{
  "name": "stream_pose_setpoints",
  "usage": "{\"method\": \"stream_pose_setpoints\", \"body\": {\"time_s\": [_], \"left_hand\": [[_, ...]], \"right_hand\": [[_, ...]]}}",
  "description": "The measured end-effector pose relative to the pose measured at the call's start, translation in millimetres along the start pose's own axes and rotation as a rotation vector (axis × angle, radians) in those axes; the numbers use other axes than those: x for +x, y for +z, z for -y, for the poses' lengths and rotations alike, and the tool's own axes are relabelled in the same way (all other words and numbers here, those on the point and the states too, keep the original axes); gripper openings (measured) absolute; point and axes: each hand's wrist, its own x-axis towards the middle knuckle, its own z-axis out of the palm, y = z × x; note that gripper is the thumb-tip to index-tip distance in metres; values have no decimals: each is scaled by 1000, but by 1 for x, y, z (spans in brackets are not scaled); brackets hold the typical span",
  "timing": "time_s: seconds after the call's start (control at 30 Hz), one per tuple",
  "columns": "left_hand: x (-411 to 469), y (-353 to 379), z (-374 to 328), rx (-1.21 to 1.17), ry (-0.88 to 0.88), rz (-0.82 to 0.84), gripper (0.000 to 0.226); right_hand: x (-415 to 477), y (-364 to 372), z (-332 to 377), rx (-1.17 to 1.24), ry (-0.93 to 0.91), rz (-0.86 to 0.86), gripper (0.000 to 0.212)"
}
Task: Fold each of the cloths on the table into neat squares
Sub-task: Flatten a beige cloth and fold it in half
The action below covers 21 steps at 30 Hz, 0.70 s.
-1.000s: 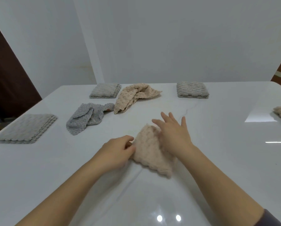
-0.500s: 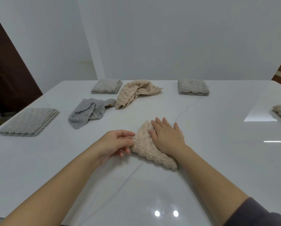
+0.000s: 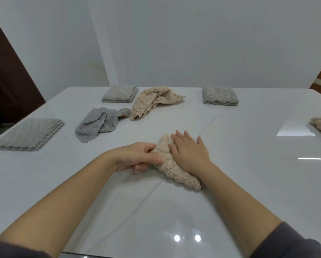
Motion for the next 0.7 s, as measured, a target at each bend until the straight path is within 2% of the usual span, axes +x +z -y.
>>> {"method": "stream_pose_setpoints", "body": {"time_s": [0.07, 0.17, 0.4, 0.53, 0.7], "left_hand": [[-1, 0, 2, 63, -16, -15, 28], [2, 0, 9, 115, -31, -104, 48], [-9, -7, 21, 151, 55, -272, 20], [-25, -12, 33, 143, 68, -399, 23], [-33, -5, 44, 88, 0, -477, 38]], "right_hand": [[0, 1, 0, 2, 0, 0, 54], [0, 2, 0, 14, -3, -3, 55], [14, 2, 11, 66, -87, -21, 53], [31, 4, 29, 81, -210, 1, 51], [34, 7, 36, 100, -324, -23, 50]]}}
